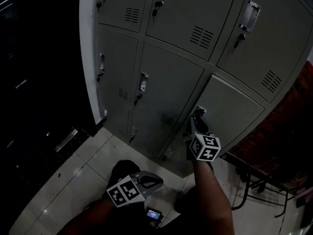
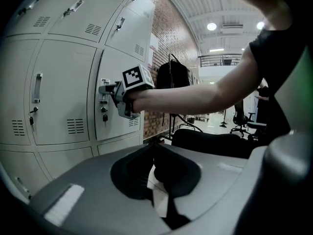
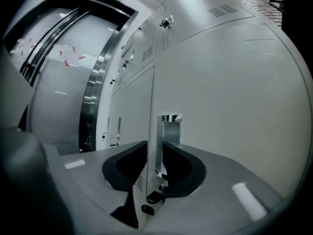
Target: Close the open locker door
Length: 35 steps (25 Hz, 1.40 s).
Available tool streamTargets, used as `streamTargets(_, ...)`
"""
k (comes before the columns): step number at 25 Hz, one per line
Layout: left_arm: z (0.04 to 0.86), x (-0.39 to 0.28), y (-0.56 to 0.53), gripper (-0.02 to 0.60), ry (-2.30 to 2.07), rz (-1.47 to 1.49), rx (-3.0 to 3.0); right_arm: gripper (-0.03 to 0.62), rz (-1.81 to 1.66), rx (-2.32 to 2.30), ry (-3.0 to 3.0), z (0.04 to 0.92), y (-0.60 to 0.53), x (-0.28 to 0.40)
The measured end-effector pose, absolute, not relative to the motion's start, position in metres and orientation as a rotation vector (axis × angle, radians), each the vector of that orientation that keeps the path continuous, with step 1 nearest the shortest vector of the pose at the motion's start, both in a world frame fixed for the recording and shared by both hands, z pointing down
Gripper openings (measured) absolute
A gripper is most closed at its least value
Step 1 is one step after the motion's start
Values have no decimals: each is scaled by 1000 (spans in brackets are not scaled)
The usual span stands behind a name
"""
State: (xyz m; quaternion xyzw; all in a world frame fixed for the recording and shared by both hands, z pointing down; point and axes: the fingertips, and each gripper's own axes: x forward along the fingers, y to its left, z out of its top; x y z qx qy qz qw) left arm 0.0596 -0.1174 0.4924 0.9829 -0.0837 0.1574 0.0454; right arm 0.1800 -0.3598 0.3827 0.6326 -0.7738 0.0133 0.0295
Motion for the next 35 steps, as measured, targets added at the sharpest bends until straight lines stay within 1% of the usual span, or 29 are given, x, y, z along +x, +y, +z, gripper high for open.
streamTargets(5, 492, 58, -118, 12, -257, 479, 3003, 97, 71, 1971, -2366, 382, -378, 187)
streamTargets(7, 493, 57, -118, 12, -257, 479, 3002, 28, 73, 1991, -2348, 383, -381, 193)
streamTargets(18, 493, 56, -119, 12, -259, 478, 3002, 28, 22, 1948, -2363, 385, -365, 192)
streamTargets(24, 494, 57, -118, 12, -261, 484, 3003, 24, 15, 1904, -2452, 380, -313, 195)
streamTargets(27, 494, 56, -118, 12, -262, 489, 3004, 3, -28, 1833, -2453, 387, -276, 196)
streamTargets(30, 496, 56, -119, 12, -267, 495, 3007, 3, -65, 1784, -2452, 389, -241, 202)
streamTargets(35, 499, 56, -120, 12, -270, 500, 3007, 3, -6, 1743, -2475, 398, -184, 214)
